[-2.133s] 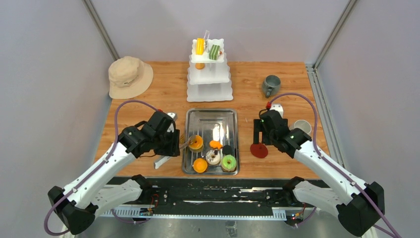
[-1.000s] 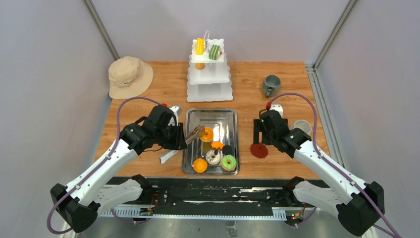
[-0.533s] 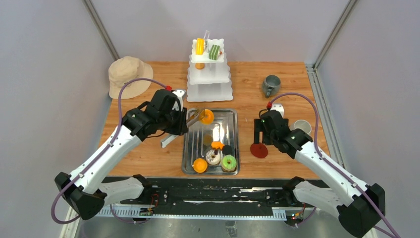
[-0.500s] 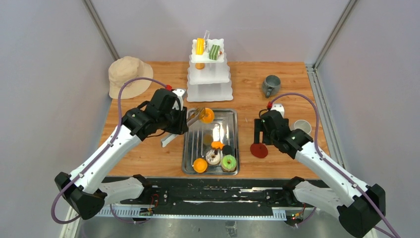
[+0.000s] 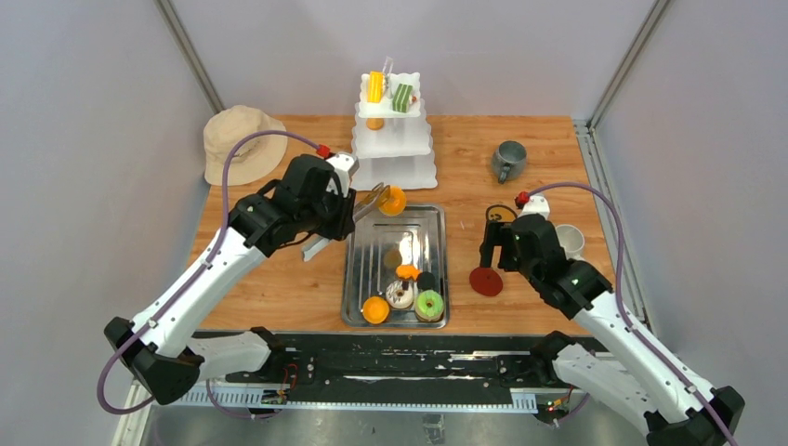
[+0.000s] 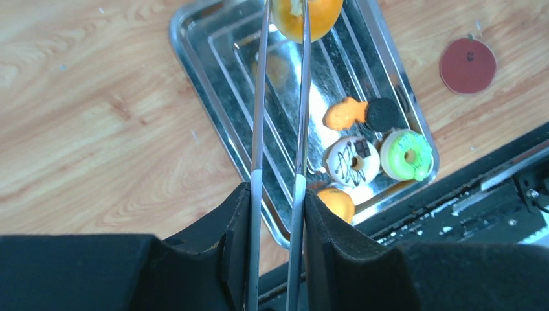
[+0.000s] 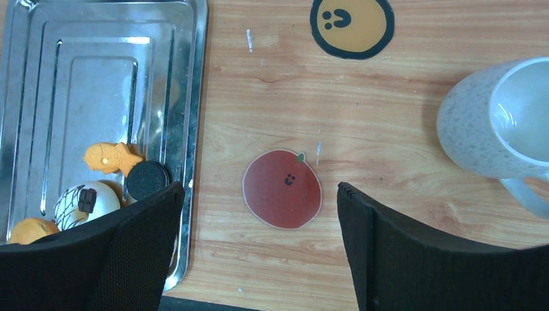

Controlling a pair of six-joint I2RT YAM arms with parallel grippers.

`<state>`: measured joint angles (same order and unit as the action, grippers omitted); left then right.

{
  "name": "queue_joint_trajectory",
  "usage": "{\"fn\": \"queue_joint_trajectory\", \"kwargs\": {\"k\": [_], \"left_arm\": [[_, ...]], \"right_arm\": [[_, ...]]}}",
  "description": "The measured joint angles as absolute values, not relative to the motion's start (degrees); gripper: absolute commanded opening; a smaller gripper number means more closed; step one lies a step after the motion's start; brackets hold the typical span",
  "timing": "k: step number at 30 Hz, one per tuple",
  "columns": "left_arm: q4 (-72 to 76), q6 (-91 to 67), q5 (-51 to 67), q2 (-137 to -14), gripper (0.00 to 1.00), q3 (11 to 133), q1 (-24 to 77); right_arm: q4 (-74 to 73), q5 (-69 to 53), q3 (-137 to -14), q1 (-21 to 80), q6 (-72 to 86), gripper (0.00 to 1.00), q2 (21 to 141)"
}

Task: Serve the afternoon tea

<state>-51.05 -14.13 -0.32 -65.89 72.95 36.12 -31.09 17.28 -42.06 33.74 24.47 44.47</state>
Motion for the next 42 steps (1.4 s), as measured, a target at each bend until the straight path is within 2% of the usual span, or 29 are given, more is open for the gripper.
{"fn": "queue_joint_trajectory", "kwargs": {"k": [9,18,42], "left_arm": [[-43.4,-10.9,-8.6,-71.4,0.0,81.7,38.1],[-32.8,-18.7,-12.7,-79.5,0.0,82.7,38.1],[-13.1,-45.7,-12.7,-80.1,0.0,66.7,38.1]], "right_arm": [[-31.3,19.0,-42.0,33.7,24.7,0.87,43.7],[-34.1,21.1,-42.0,33.7,25.6,0.86,41.6],[-38.5,23.6,-42.0,33.7,26.0,0.87,38.6]]}}
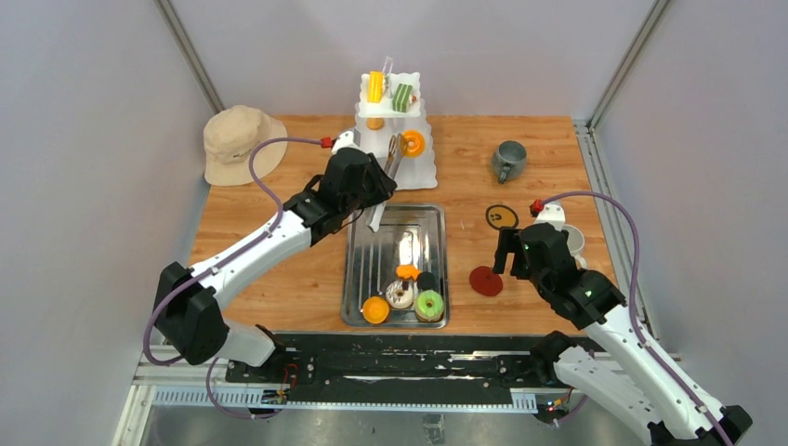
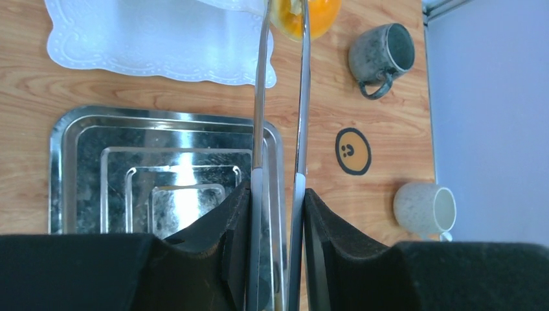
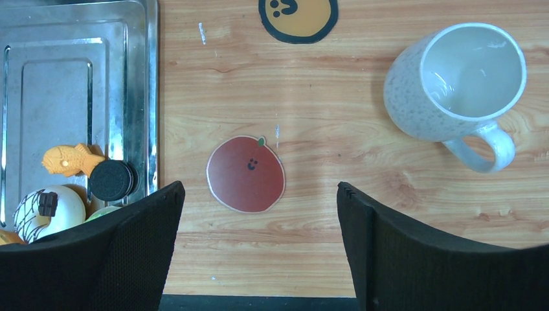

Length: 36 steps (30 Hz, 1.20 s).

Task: Serve the afternoon tea

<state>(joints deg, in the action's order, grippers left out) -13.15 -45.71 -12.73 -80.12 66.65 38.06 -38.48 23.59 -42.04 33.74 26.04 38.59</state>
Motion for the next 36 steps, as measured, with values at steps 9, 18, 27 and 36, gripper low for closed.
{"fn": "queue_joint_trajectory", "kwargs": {"k": [9,18,27,36], "left_arm": [[-5.1,-50.3,-14.5,-82.9,0.0,64.8,38.1],[-0.1,-51.9,-17.6,-88.9,0.0,65.2,38.1],[4.3,-54.7,-19.6,-93.6,0.0,66.9,37.9],[7.3,-58.0,-20.9,-96.9,0.0,68.9,37.2]], "right_arm": [[-39.4,23.6,-42.0,33.7,26.2,0.87,38.3],[-40.9,23.7,-42.0,33.7,26.5,0.87,38.1],[-42.2,23.7,-42.0,33.7,27.2,0.86,37.7],[-42.4,23.6,-42.0,33.7,27.7,0.86,37.8]]}}
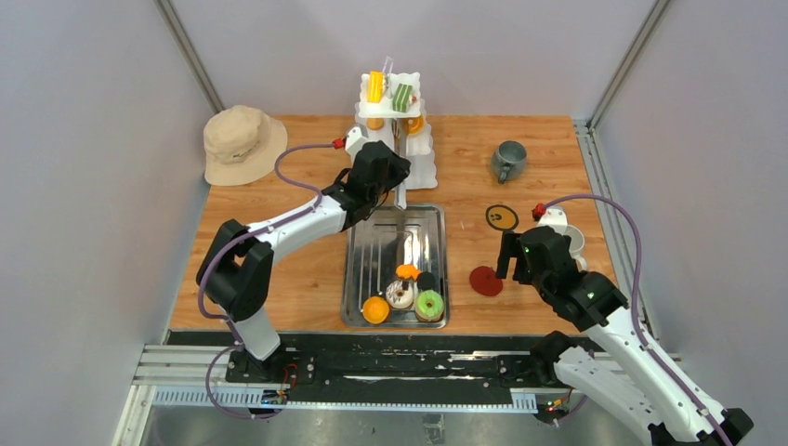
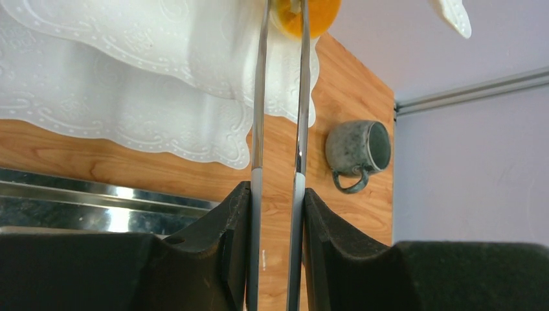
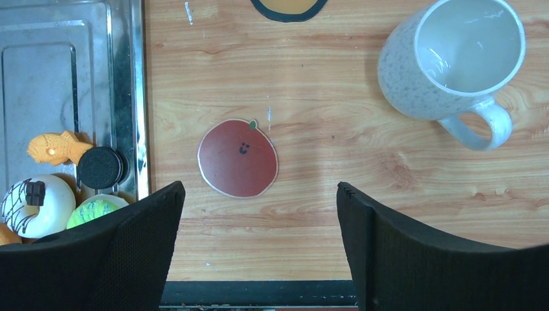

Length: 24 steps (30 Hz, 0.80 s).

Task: Serve the afternoon tea

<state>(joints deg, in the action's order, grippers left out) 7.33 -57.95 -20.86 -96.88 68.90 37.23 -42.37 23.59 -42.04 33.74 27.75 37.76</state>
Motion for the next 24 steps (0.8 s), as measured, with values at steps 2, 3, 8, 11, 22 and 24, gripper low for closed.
{"fn": "queue_joint_trajectory", "kwargs": {"k": [2,3,8,11,22,24], "left_arm": [[7.7,-58.7,-21.0,-97.9,0.0,69.8,37.1],[7.7,-59.0,-21.0,-98.4,0.0,70.3,37.0],[7.8,-60.3,-20.6,-99.5,0.25,71.3,36.5],[7.9,-60.8,-20.4,-99.6,0.35,71.3,36.4],[8.3,-61.7,-19.2,-99.6,0.43,71.3,36.4],[8.3,-61.7,-19.2,-99.6,0.43,71.3,36.4]], "right_arm": [[-42.4,23.6,-42.0,33.7,27.9,0.86,37.8],[-42.4,23.6,-42.0,33.7,27.9,0.86,37.8],[-42.4,23.6,-42.0,33.7,28.1,0.86,37.8],[-42.4,23.6,-42.0,33.7,28.1,0.86,37.9],[-42.5,23.6,-42.0,33.7,28.1,0.86,37.7],[-42.5,23.6,-42.0,33.7,28.1,0.86,37.7]]}}
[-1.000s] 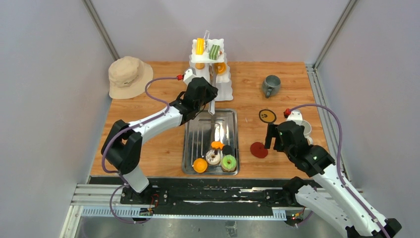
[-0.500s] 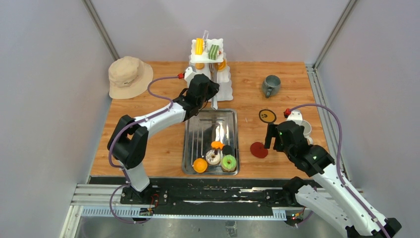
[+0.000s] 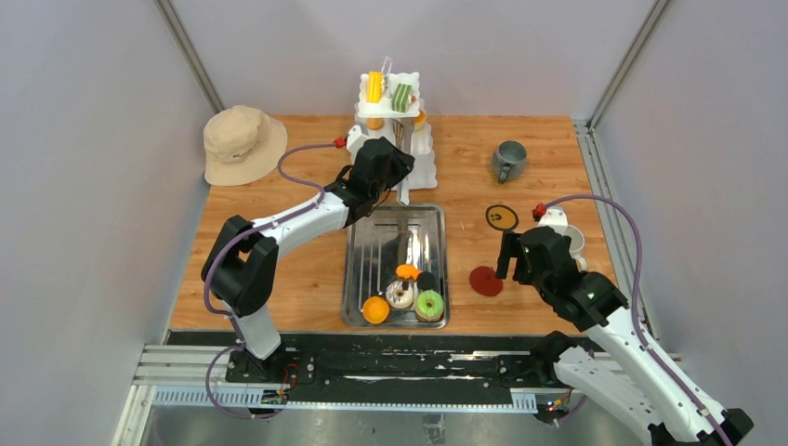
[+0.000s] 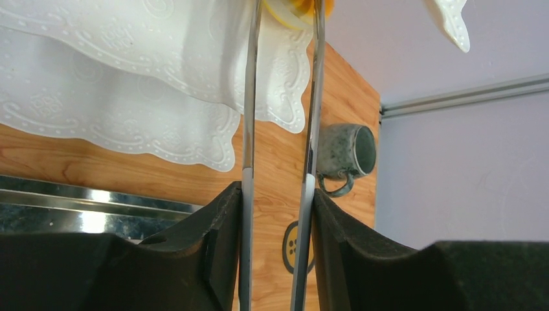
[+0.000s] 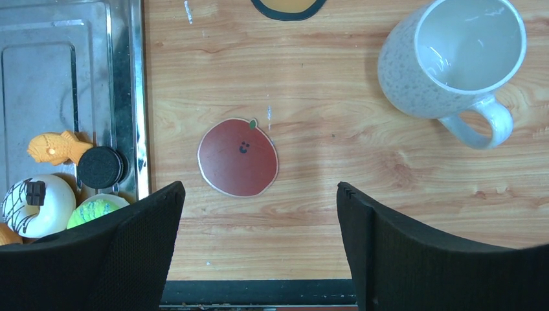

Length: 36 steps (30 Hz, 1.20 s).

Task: Serve the afternoon tea

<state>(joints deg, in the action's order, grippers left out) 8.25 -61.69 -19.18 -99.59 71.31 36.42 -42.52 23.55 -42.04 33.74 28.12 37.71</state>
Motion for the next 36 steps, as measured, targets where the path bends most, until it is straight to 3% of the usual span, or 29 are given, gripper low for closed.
{"fn": "queue_joint_trajectory", "kwargs": {"k": [24,36], "left_arm": [[0.3,-60.0,-16.8,-81.2,0.37,58.6,36.4],[-17.0,-42.7,-7.8,-65.6,0.38,57.1,36.5]], "right_arm": [[-42.7,23.0,-42.0,33.7,28.2,0.86,37.7],[-42.4,22.9,-41.5,33.7,28.1,0.86,37.9]]}}
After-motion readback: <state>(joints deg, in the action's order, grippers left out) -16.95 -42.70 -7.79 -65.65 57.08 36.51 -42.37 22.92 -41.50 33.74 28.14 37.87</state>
